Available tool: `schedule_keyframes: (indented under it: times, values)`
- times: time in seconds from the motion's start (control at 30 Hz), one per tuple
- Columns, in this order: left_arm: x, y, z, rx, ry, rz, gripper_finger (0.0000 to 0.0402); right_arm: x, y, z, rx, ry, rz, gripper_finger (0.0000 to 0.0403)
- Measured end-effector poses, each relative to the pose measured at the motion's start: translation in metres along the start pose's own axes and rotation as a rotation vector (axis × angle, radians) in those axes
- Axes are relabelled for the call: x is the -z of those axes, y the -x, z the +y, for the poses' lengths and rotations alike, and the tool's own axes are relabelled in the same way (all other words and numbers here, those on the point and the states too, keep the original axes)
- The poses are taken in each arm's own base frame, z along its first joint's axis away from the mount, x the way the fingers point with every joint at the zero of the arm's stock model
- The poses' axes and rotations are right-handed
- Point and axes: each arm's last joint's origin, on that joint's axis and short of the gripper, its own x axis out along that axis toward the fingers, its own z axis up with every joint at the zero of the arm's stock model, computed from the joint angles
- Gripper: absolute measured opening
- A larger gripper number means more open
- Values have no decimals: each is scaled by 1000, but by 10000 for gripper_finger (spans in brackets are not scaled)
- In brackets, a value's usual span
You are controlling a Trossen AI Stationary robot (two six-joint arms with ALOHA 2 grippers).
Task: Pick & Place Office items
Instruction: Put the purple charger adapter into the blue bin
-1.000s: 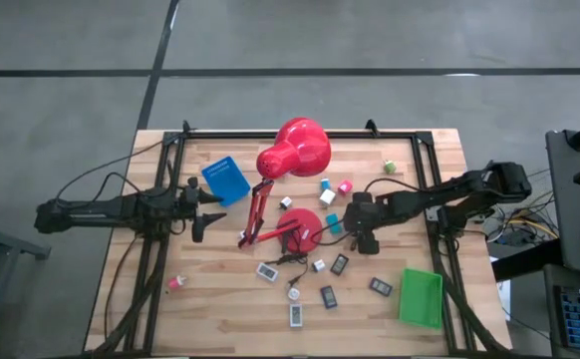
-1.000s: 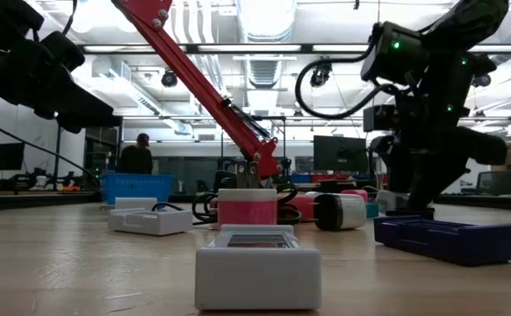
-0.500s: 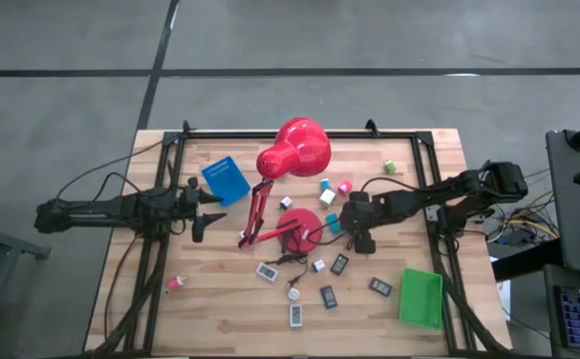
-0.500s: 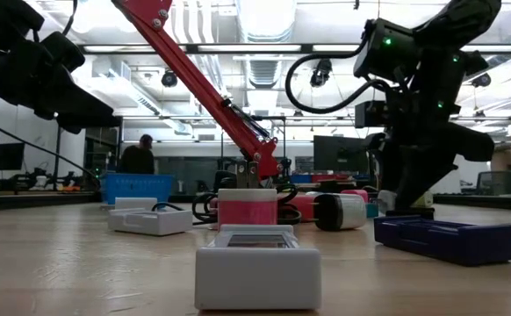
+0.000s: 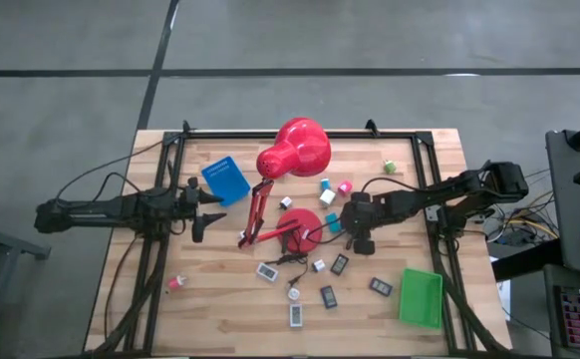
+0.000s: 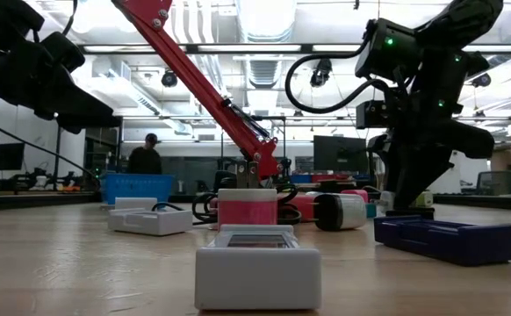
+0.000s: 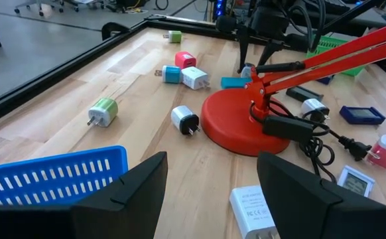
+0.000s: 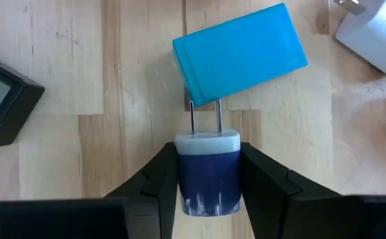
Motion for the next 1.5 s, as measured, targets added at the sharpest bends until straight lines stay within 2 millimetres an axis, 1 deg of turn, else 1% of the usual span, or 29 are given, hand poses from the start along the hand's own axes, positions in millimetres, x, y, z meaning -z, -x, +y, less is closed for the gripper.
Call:
schedule_keyframes:
  times: [0.2,0.33,0.5,0.67,0.87,1.03,1.13,1.2,1.33,1.5]
  values:
    - [0,0,0,0,0,0,237,0,0,0,8,-8,1,121]
    - [-1,0,0,-5,-10,-9,237,1,0,0,64,-34,1,121]
    - [-10,0,-1,-13,-34,-108,237,1,3,0,111,-40,-15,121]
    - [-16,1,-1,-28,-68,-168,237,-1,15,-3,153,-46,-75,121]
    - [-11,-3,1,-72,-82,-150,237,-4,37,-5,179,-61,-177,121]
    - [-3,-11,0,-72,-105,-211,237,-10,54,-13,235,-58,-338,121]
    - [-2,-15,1,-84,-126,-271,237,-18,60,-23,228,-64,-479,121]
    - [-2,-16,3,-104,-132,-279,237,-23,62,-31,213,-64,-557,121]
    - [-2,-20,8,-132,-129,-257,237,-31,60,-47,207,-51,-676,121]
    - [-7,-23,12,-124,-135,-295,237,-37,52,-62,194,-38,-811,121]
